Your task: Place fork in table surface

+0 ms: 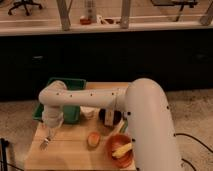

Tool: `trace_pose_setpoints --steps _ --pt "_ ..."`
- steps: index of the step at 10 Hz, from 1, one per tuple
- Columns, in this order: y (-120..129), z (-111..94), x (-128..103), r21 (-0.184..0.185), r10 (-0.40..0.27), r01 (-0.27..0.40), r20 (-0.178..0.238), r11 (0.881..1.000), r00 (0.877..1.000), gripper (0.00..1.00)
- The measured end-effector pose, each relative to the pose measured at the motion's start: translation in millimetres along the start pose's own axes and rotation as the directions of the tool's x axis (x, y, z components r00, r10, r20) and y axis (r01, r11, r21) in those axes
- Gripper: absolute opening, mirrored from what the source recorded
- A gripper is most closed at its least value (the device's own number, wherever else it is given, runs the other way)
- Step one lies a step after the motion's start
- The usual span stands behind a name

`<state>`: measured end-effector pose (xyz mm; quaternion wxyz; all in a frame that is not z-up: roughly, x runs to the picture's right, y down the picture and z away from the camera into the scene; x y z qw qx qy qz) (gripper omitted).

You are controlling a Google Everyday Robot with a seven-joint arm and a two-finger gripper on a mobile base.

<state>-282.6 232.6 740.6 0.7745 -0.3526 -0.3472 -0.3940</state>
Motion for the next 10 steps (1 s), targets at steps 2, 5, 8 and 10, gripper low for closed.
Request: trace_pose_setpoints --steps 2,5,8,10 --pt "4 7 1 -0.022 -0.038 0.039 0.012 0.999 0.999 0.00" --pt "9 12 6 -0.043 -0.054 0.056 0.028 0.998 0.998 0.00" --pt "10 12 13 -0.059 -0.061 0.063 0.040 0.996 0.997 0.01" --pt "9 11 15 -0.074 -0.069 0.073 0.049 0.995 0.996 0.17"
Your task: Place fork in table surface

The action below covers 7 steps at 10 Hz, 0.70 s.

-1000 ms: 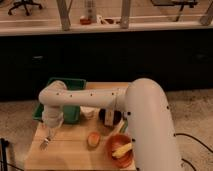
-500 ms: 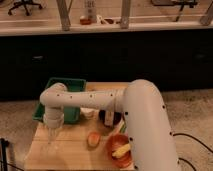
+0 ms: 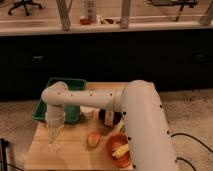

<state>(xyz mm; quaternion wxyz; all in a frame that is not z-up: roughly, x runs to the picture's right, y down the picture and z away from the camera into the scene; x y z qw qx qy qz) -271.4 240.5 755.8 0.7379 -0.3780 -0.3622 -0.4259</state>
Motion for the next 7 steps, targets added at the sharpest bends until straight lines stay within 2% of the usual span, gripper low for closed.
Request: trace_pose_setpoints --steps 5,7 --pt "-0.7 -3.1 0.5 -0.027 -0.016 0.016 0.007 0.999 1.000 0.67" --pt "-0.9 -3.7 -0.5 -0.037 -0.025 0.025 0.009 0.999 1.000 0.80"
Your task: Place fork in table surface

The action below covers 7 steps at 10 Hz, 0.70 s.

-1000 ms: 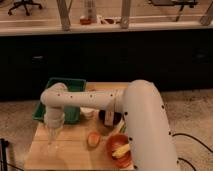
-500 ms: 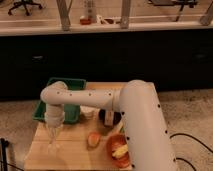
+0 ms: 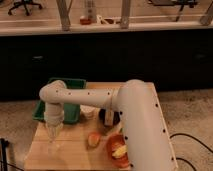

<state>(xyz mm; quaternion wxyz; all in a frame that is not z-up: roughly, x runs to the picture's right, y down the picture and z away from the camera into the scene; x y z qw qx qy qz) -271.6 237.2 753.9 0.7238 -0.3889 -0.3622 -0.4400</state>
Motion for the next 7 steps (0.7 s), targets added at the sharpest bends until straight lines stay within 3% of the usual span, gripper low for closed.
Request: trace_pose_setpoints --steps 7 --pt "2.4 0.2 -3.5 -0.026 -0.027 0.027 0.002 0.999 1.000 0.80"
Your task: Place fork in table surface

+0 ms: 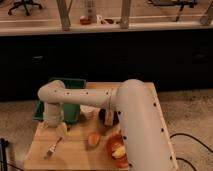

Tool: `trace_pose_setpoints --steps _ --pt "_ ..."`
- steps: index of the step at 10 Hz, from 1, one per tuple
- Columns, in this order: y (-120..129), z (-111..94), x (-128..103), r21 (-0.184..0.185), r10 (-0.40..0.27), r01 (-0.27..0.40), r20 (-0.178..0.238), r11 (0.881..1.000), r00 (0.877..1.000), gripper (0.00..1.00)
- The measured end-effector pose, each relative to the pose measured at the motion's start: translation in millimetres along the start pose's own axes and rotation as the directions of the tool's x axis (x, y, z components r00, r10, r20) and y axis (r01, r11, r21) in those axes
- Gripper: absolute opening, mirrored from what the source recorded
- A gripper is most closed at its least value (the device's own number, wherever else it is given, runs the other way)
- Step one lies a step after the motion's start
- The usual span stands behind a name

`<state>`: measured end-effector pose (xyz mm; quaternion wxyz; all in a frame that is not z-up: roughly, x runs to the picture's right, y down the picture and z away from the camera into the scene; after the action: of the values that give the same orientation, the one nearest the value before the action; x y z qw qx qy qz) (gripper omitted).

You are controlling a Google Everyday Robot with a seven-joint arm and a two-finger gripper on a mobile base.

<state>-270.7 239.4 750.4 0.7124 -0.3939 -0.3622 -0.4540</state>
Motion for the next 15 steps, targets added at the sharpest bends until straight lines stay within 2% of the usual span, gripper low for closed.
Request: trace_pose_setpoints --steps 5,15 --pt "0 -1 -1 -0.010 -0.013 0.013 0.001 1.000 1.000 0.80" --pt "-5 -14 7 0.002 -0.068 0.068 0.023 0.998 0.997 0.80"
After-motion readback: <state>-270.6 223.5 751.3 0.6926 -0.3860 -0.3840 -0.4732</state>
